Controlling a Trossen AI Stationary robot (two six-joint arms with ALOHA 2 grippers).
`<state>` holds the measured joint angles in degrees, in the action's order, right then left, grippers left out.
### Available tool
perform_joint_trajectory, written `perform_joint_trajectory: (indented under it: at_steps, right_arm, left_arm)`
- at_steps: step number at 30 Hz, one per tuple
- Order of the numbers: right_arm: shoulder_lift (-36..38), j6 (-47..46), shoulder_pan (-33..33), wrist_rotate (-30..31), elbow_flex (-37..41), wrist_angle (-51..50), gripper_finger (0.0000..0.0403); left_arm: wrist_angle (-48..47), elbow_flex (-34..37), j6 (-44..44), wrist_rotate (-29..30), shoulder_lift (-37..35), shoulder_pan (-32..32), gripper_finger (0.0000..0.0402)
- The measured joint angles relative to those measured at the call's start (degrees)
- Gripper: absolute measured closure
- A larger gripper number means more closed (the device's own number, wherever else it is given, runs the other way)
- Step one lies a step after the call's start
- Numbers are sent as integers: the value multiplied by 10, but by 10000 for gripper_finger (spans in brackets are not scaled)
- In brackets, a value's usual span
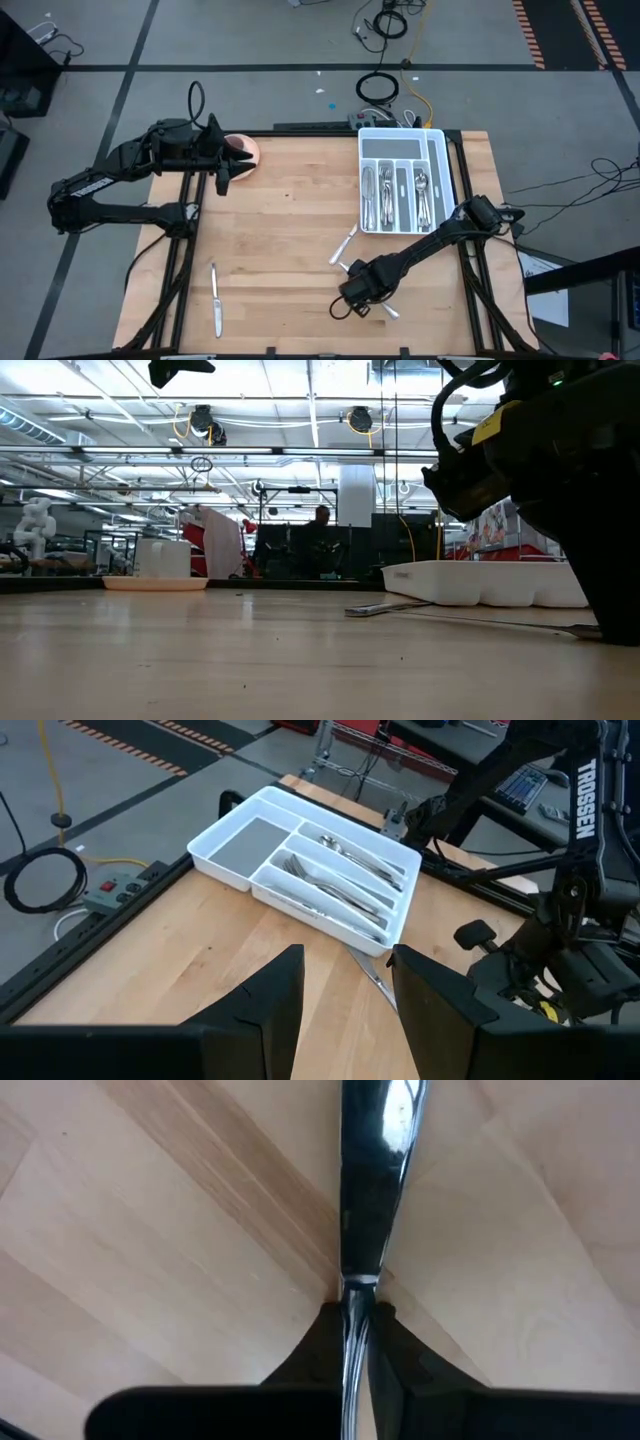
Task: Sort silverware
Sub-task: Put the silver knife into the white silverware tray
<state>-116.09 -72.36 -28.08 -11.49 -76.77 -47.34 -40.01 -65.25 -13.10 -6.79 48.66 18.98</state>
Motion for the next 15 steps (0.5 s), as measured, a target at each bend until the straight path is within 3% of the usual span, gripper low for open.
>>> perform_joint_trajectory:
  at_steps: [15]
  right_arm:
    - [43,-5,-1,65,-81,-85,402]
  left_arm:
    - [0,0,5,0,0,0,243]
